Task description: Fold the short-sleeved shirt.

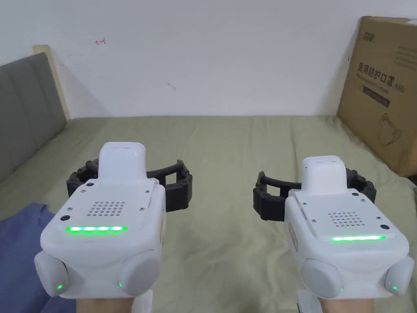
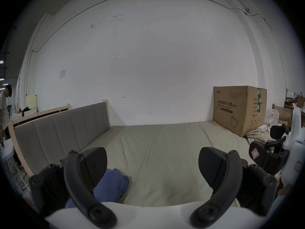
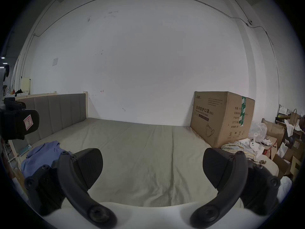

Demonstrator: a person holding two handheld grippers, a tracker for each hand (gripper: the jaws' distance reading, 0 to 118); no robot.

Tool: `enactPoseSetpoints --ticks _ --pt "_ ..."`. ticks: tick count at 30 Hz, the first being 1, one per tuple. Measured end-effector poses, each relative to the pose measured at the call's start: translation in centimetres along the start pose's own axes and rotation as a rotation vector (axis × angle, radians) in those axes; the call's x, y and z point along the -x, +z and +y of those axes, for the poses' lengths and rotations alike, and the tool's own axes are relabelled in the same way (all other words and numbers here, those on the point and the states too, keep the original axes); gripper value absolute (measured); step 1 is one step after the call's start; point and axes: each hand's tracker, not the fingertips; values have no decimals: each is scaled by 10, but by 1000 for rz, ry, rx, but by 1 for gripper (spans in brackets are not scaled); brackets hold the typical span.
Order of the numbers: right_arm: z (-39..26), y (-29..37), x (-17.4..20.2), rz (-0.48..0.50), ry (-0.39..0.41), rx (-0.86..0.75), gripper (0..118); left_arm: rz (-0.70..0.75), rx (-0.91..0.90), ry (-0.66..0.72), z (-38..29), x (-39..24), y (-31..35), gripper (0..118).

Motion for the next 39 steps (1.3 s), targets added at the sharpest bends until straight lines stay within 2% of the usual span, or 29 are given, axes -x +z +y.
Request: enactPoseSetpoints --ticks 3,13,39 --pt "1 0 -1 5 -32 -2 118 1 1 -4 0 1 0 113" --pt "-2 -1 -6 0 -50 10 118 9 -3 -6 0 2 -1 113" --pt "-4 -1 -1 13 -38 8 118 4 3 -4 -1 7 -1 113"
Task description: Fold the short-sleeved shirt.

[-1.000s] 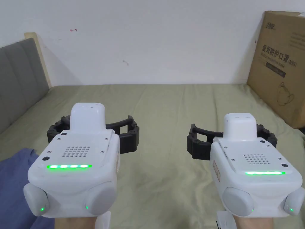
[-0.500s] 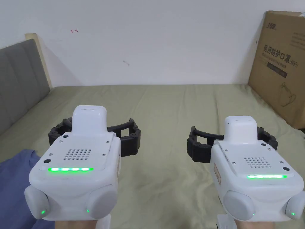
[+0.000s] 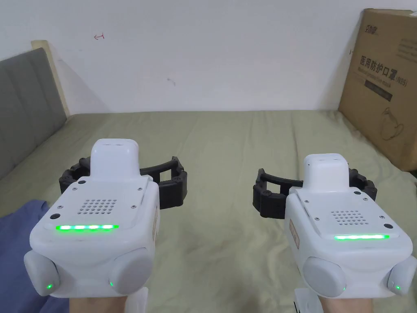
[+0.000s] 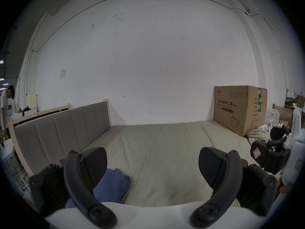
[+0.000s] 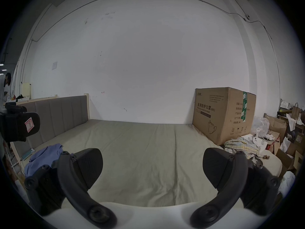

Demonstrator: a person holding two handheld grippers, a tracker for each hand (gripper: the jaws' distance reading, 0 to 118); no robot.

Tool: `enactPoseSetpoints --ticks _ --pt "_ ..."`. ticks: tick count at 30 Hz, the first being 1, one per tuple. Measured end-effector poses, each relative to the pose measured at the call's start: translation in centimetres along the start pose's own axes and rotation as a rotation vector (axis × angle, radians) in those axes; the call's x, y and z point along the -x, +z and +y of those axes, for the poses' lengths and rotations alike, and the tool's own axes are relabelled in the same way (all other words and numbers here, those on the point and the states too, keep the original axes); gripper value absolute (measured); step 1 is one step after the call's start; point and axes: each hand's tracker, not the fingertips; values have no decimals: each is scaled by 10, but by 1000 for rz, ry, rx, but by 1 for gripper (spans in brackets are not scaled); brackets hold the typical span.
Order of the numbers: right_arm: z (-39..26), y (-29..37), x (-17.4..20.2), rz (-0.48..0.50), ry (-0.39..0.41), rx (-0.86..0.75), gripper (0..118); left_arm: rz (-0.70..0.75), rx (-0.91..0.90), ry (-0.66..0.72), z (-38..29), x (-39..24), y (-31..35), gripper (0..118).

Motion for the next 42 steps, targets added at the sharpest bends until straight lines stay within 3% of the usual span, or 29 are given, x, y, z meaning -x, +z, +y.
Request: enactPoseSetpoints --ticks 8,20,42 --pt "-3 -1 1 -8 6 11 118 -2 1 -2 -3 -2 0 113" --pt "-4 -4 -7 -6 -64 42 118 -8 6 10 -5 1 0 113" --pt "-5 -5 -5 0 -39 51 118 -16 18 10 -6 2 -2 113"
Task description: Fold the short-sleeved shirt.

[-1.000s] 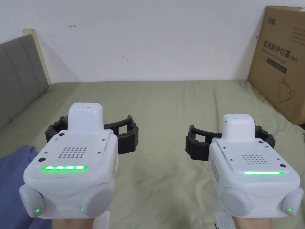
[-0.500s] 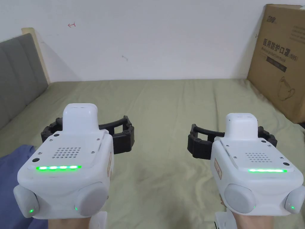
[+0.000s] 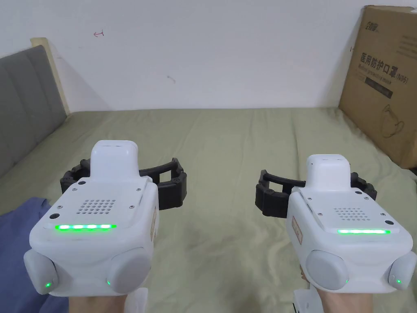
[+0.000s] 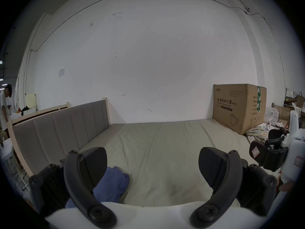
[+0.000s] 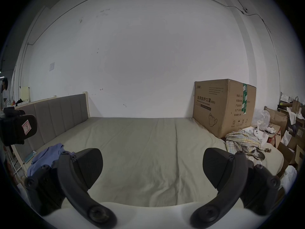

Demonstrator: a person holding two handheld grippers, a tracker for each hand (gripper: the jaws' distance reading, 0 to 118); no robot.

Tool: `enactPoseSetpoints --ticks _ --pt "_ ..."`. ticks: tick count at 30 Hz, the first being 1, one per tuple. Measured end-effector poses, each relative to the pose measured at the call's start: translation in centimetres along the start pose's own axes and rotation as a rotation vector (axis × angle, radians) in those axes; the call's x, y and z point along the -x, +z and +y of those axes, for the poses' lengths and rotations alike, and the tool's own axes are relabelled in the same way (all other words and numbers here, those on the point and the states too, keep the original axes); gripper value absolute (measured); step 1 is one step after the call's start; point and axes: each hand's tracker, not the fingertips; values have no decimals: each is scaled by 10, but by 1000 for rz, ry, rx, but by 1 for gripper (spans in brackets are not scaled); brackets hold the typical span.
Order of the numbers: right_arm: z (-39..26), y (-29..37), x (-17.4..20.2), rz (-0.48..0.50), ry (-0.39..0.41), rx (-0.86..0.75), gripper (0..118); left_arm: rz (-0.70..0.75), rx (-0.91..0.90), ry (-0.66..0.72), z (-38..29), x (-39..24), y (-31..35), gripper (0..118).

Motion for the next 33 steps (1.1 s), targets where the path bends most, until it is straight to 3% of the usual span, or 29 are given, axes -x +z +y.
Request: enactPoseSetpoints --ticks 6,26,33 --pt "0 0 2 -8 31 -3 118 -9 9 9 1 1 -1 113" --pt "0 5 4 17 22 -16 118 23 -1 -56 3 -7 4 113" --pt "-1 10 10 0 90 -35 118 0 1 -18 1 -5 5 113"
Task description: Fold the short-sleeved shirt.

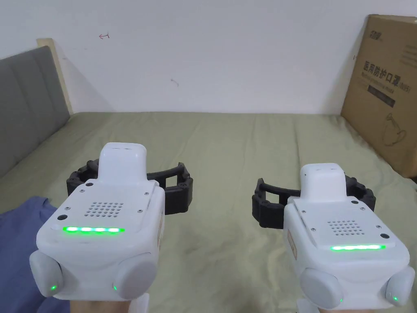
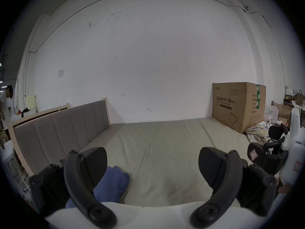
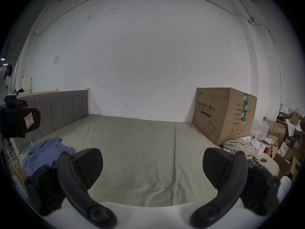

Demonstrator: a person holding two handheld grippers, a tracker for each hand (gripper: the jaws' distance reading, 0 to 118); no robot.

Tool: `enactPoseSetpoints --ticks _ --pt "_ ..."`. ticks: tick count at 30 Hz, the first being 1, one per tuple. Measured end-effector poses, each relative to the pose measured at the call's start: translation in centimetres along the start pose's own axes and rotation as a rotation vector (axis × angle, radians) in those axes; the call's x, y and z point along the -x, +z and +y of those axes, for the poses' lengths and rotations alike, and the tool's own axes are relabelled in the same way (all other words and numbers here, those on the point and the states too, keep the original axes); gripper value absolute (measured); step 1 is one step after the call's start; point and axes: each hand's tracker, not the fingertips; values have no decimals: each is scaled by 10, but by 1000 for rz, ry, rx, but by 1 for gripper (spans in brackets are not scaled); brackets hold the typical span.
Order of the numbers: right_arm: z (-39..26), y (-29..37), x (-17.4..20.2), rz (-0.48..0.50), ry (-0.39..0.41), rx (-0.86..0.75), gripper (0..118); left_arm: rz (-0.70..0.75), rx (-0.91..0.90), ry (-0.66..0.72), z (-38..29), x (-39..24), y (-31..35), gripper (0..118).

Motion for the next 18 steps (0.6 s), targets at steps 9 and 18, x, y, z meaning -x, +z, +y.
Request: enactPoseSetpoints --ticks 9,18 --pt "1 0 -6 14 -49 8 118 -4 6 7 -1 2 0 113" --pt "0 -2 -10 25 -92 52 32 -20 26 17 -2 3 -1 24"
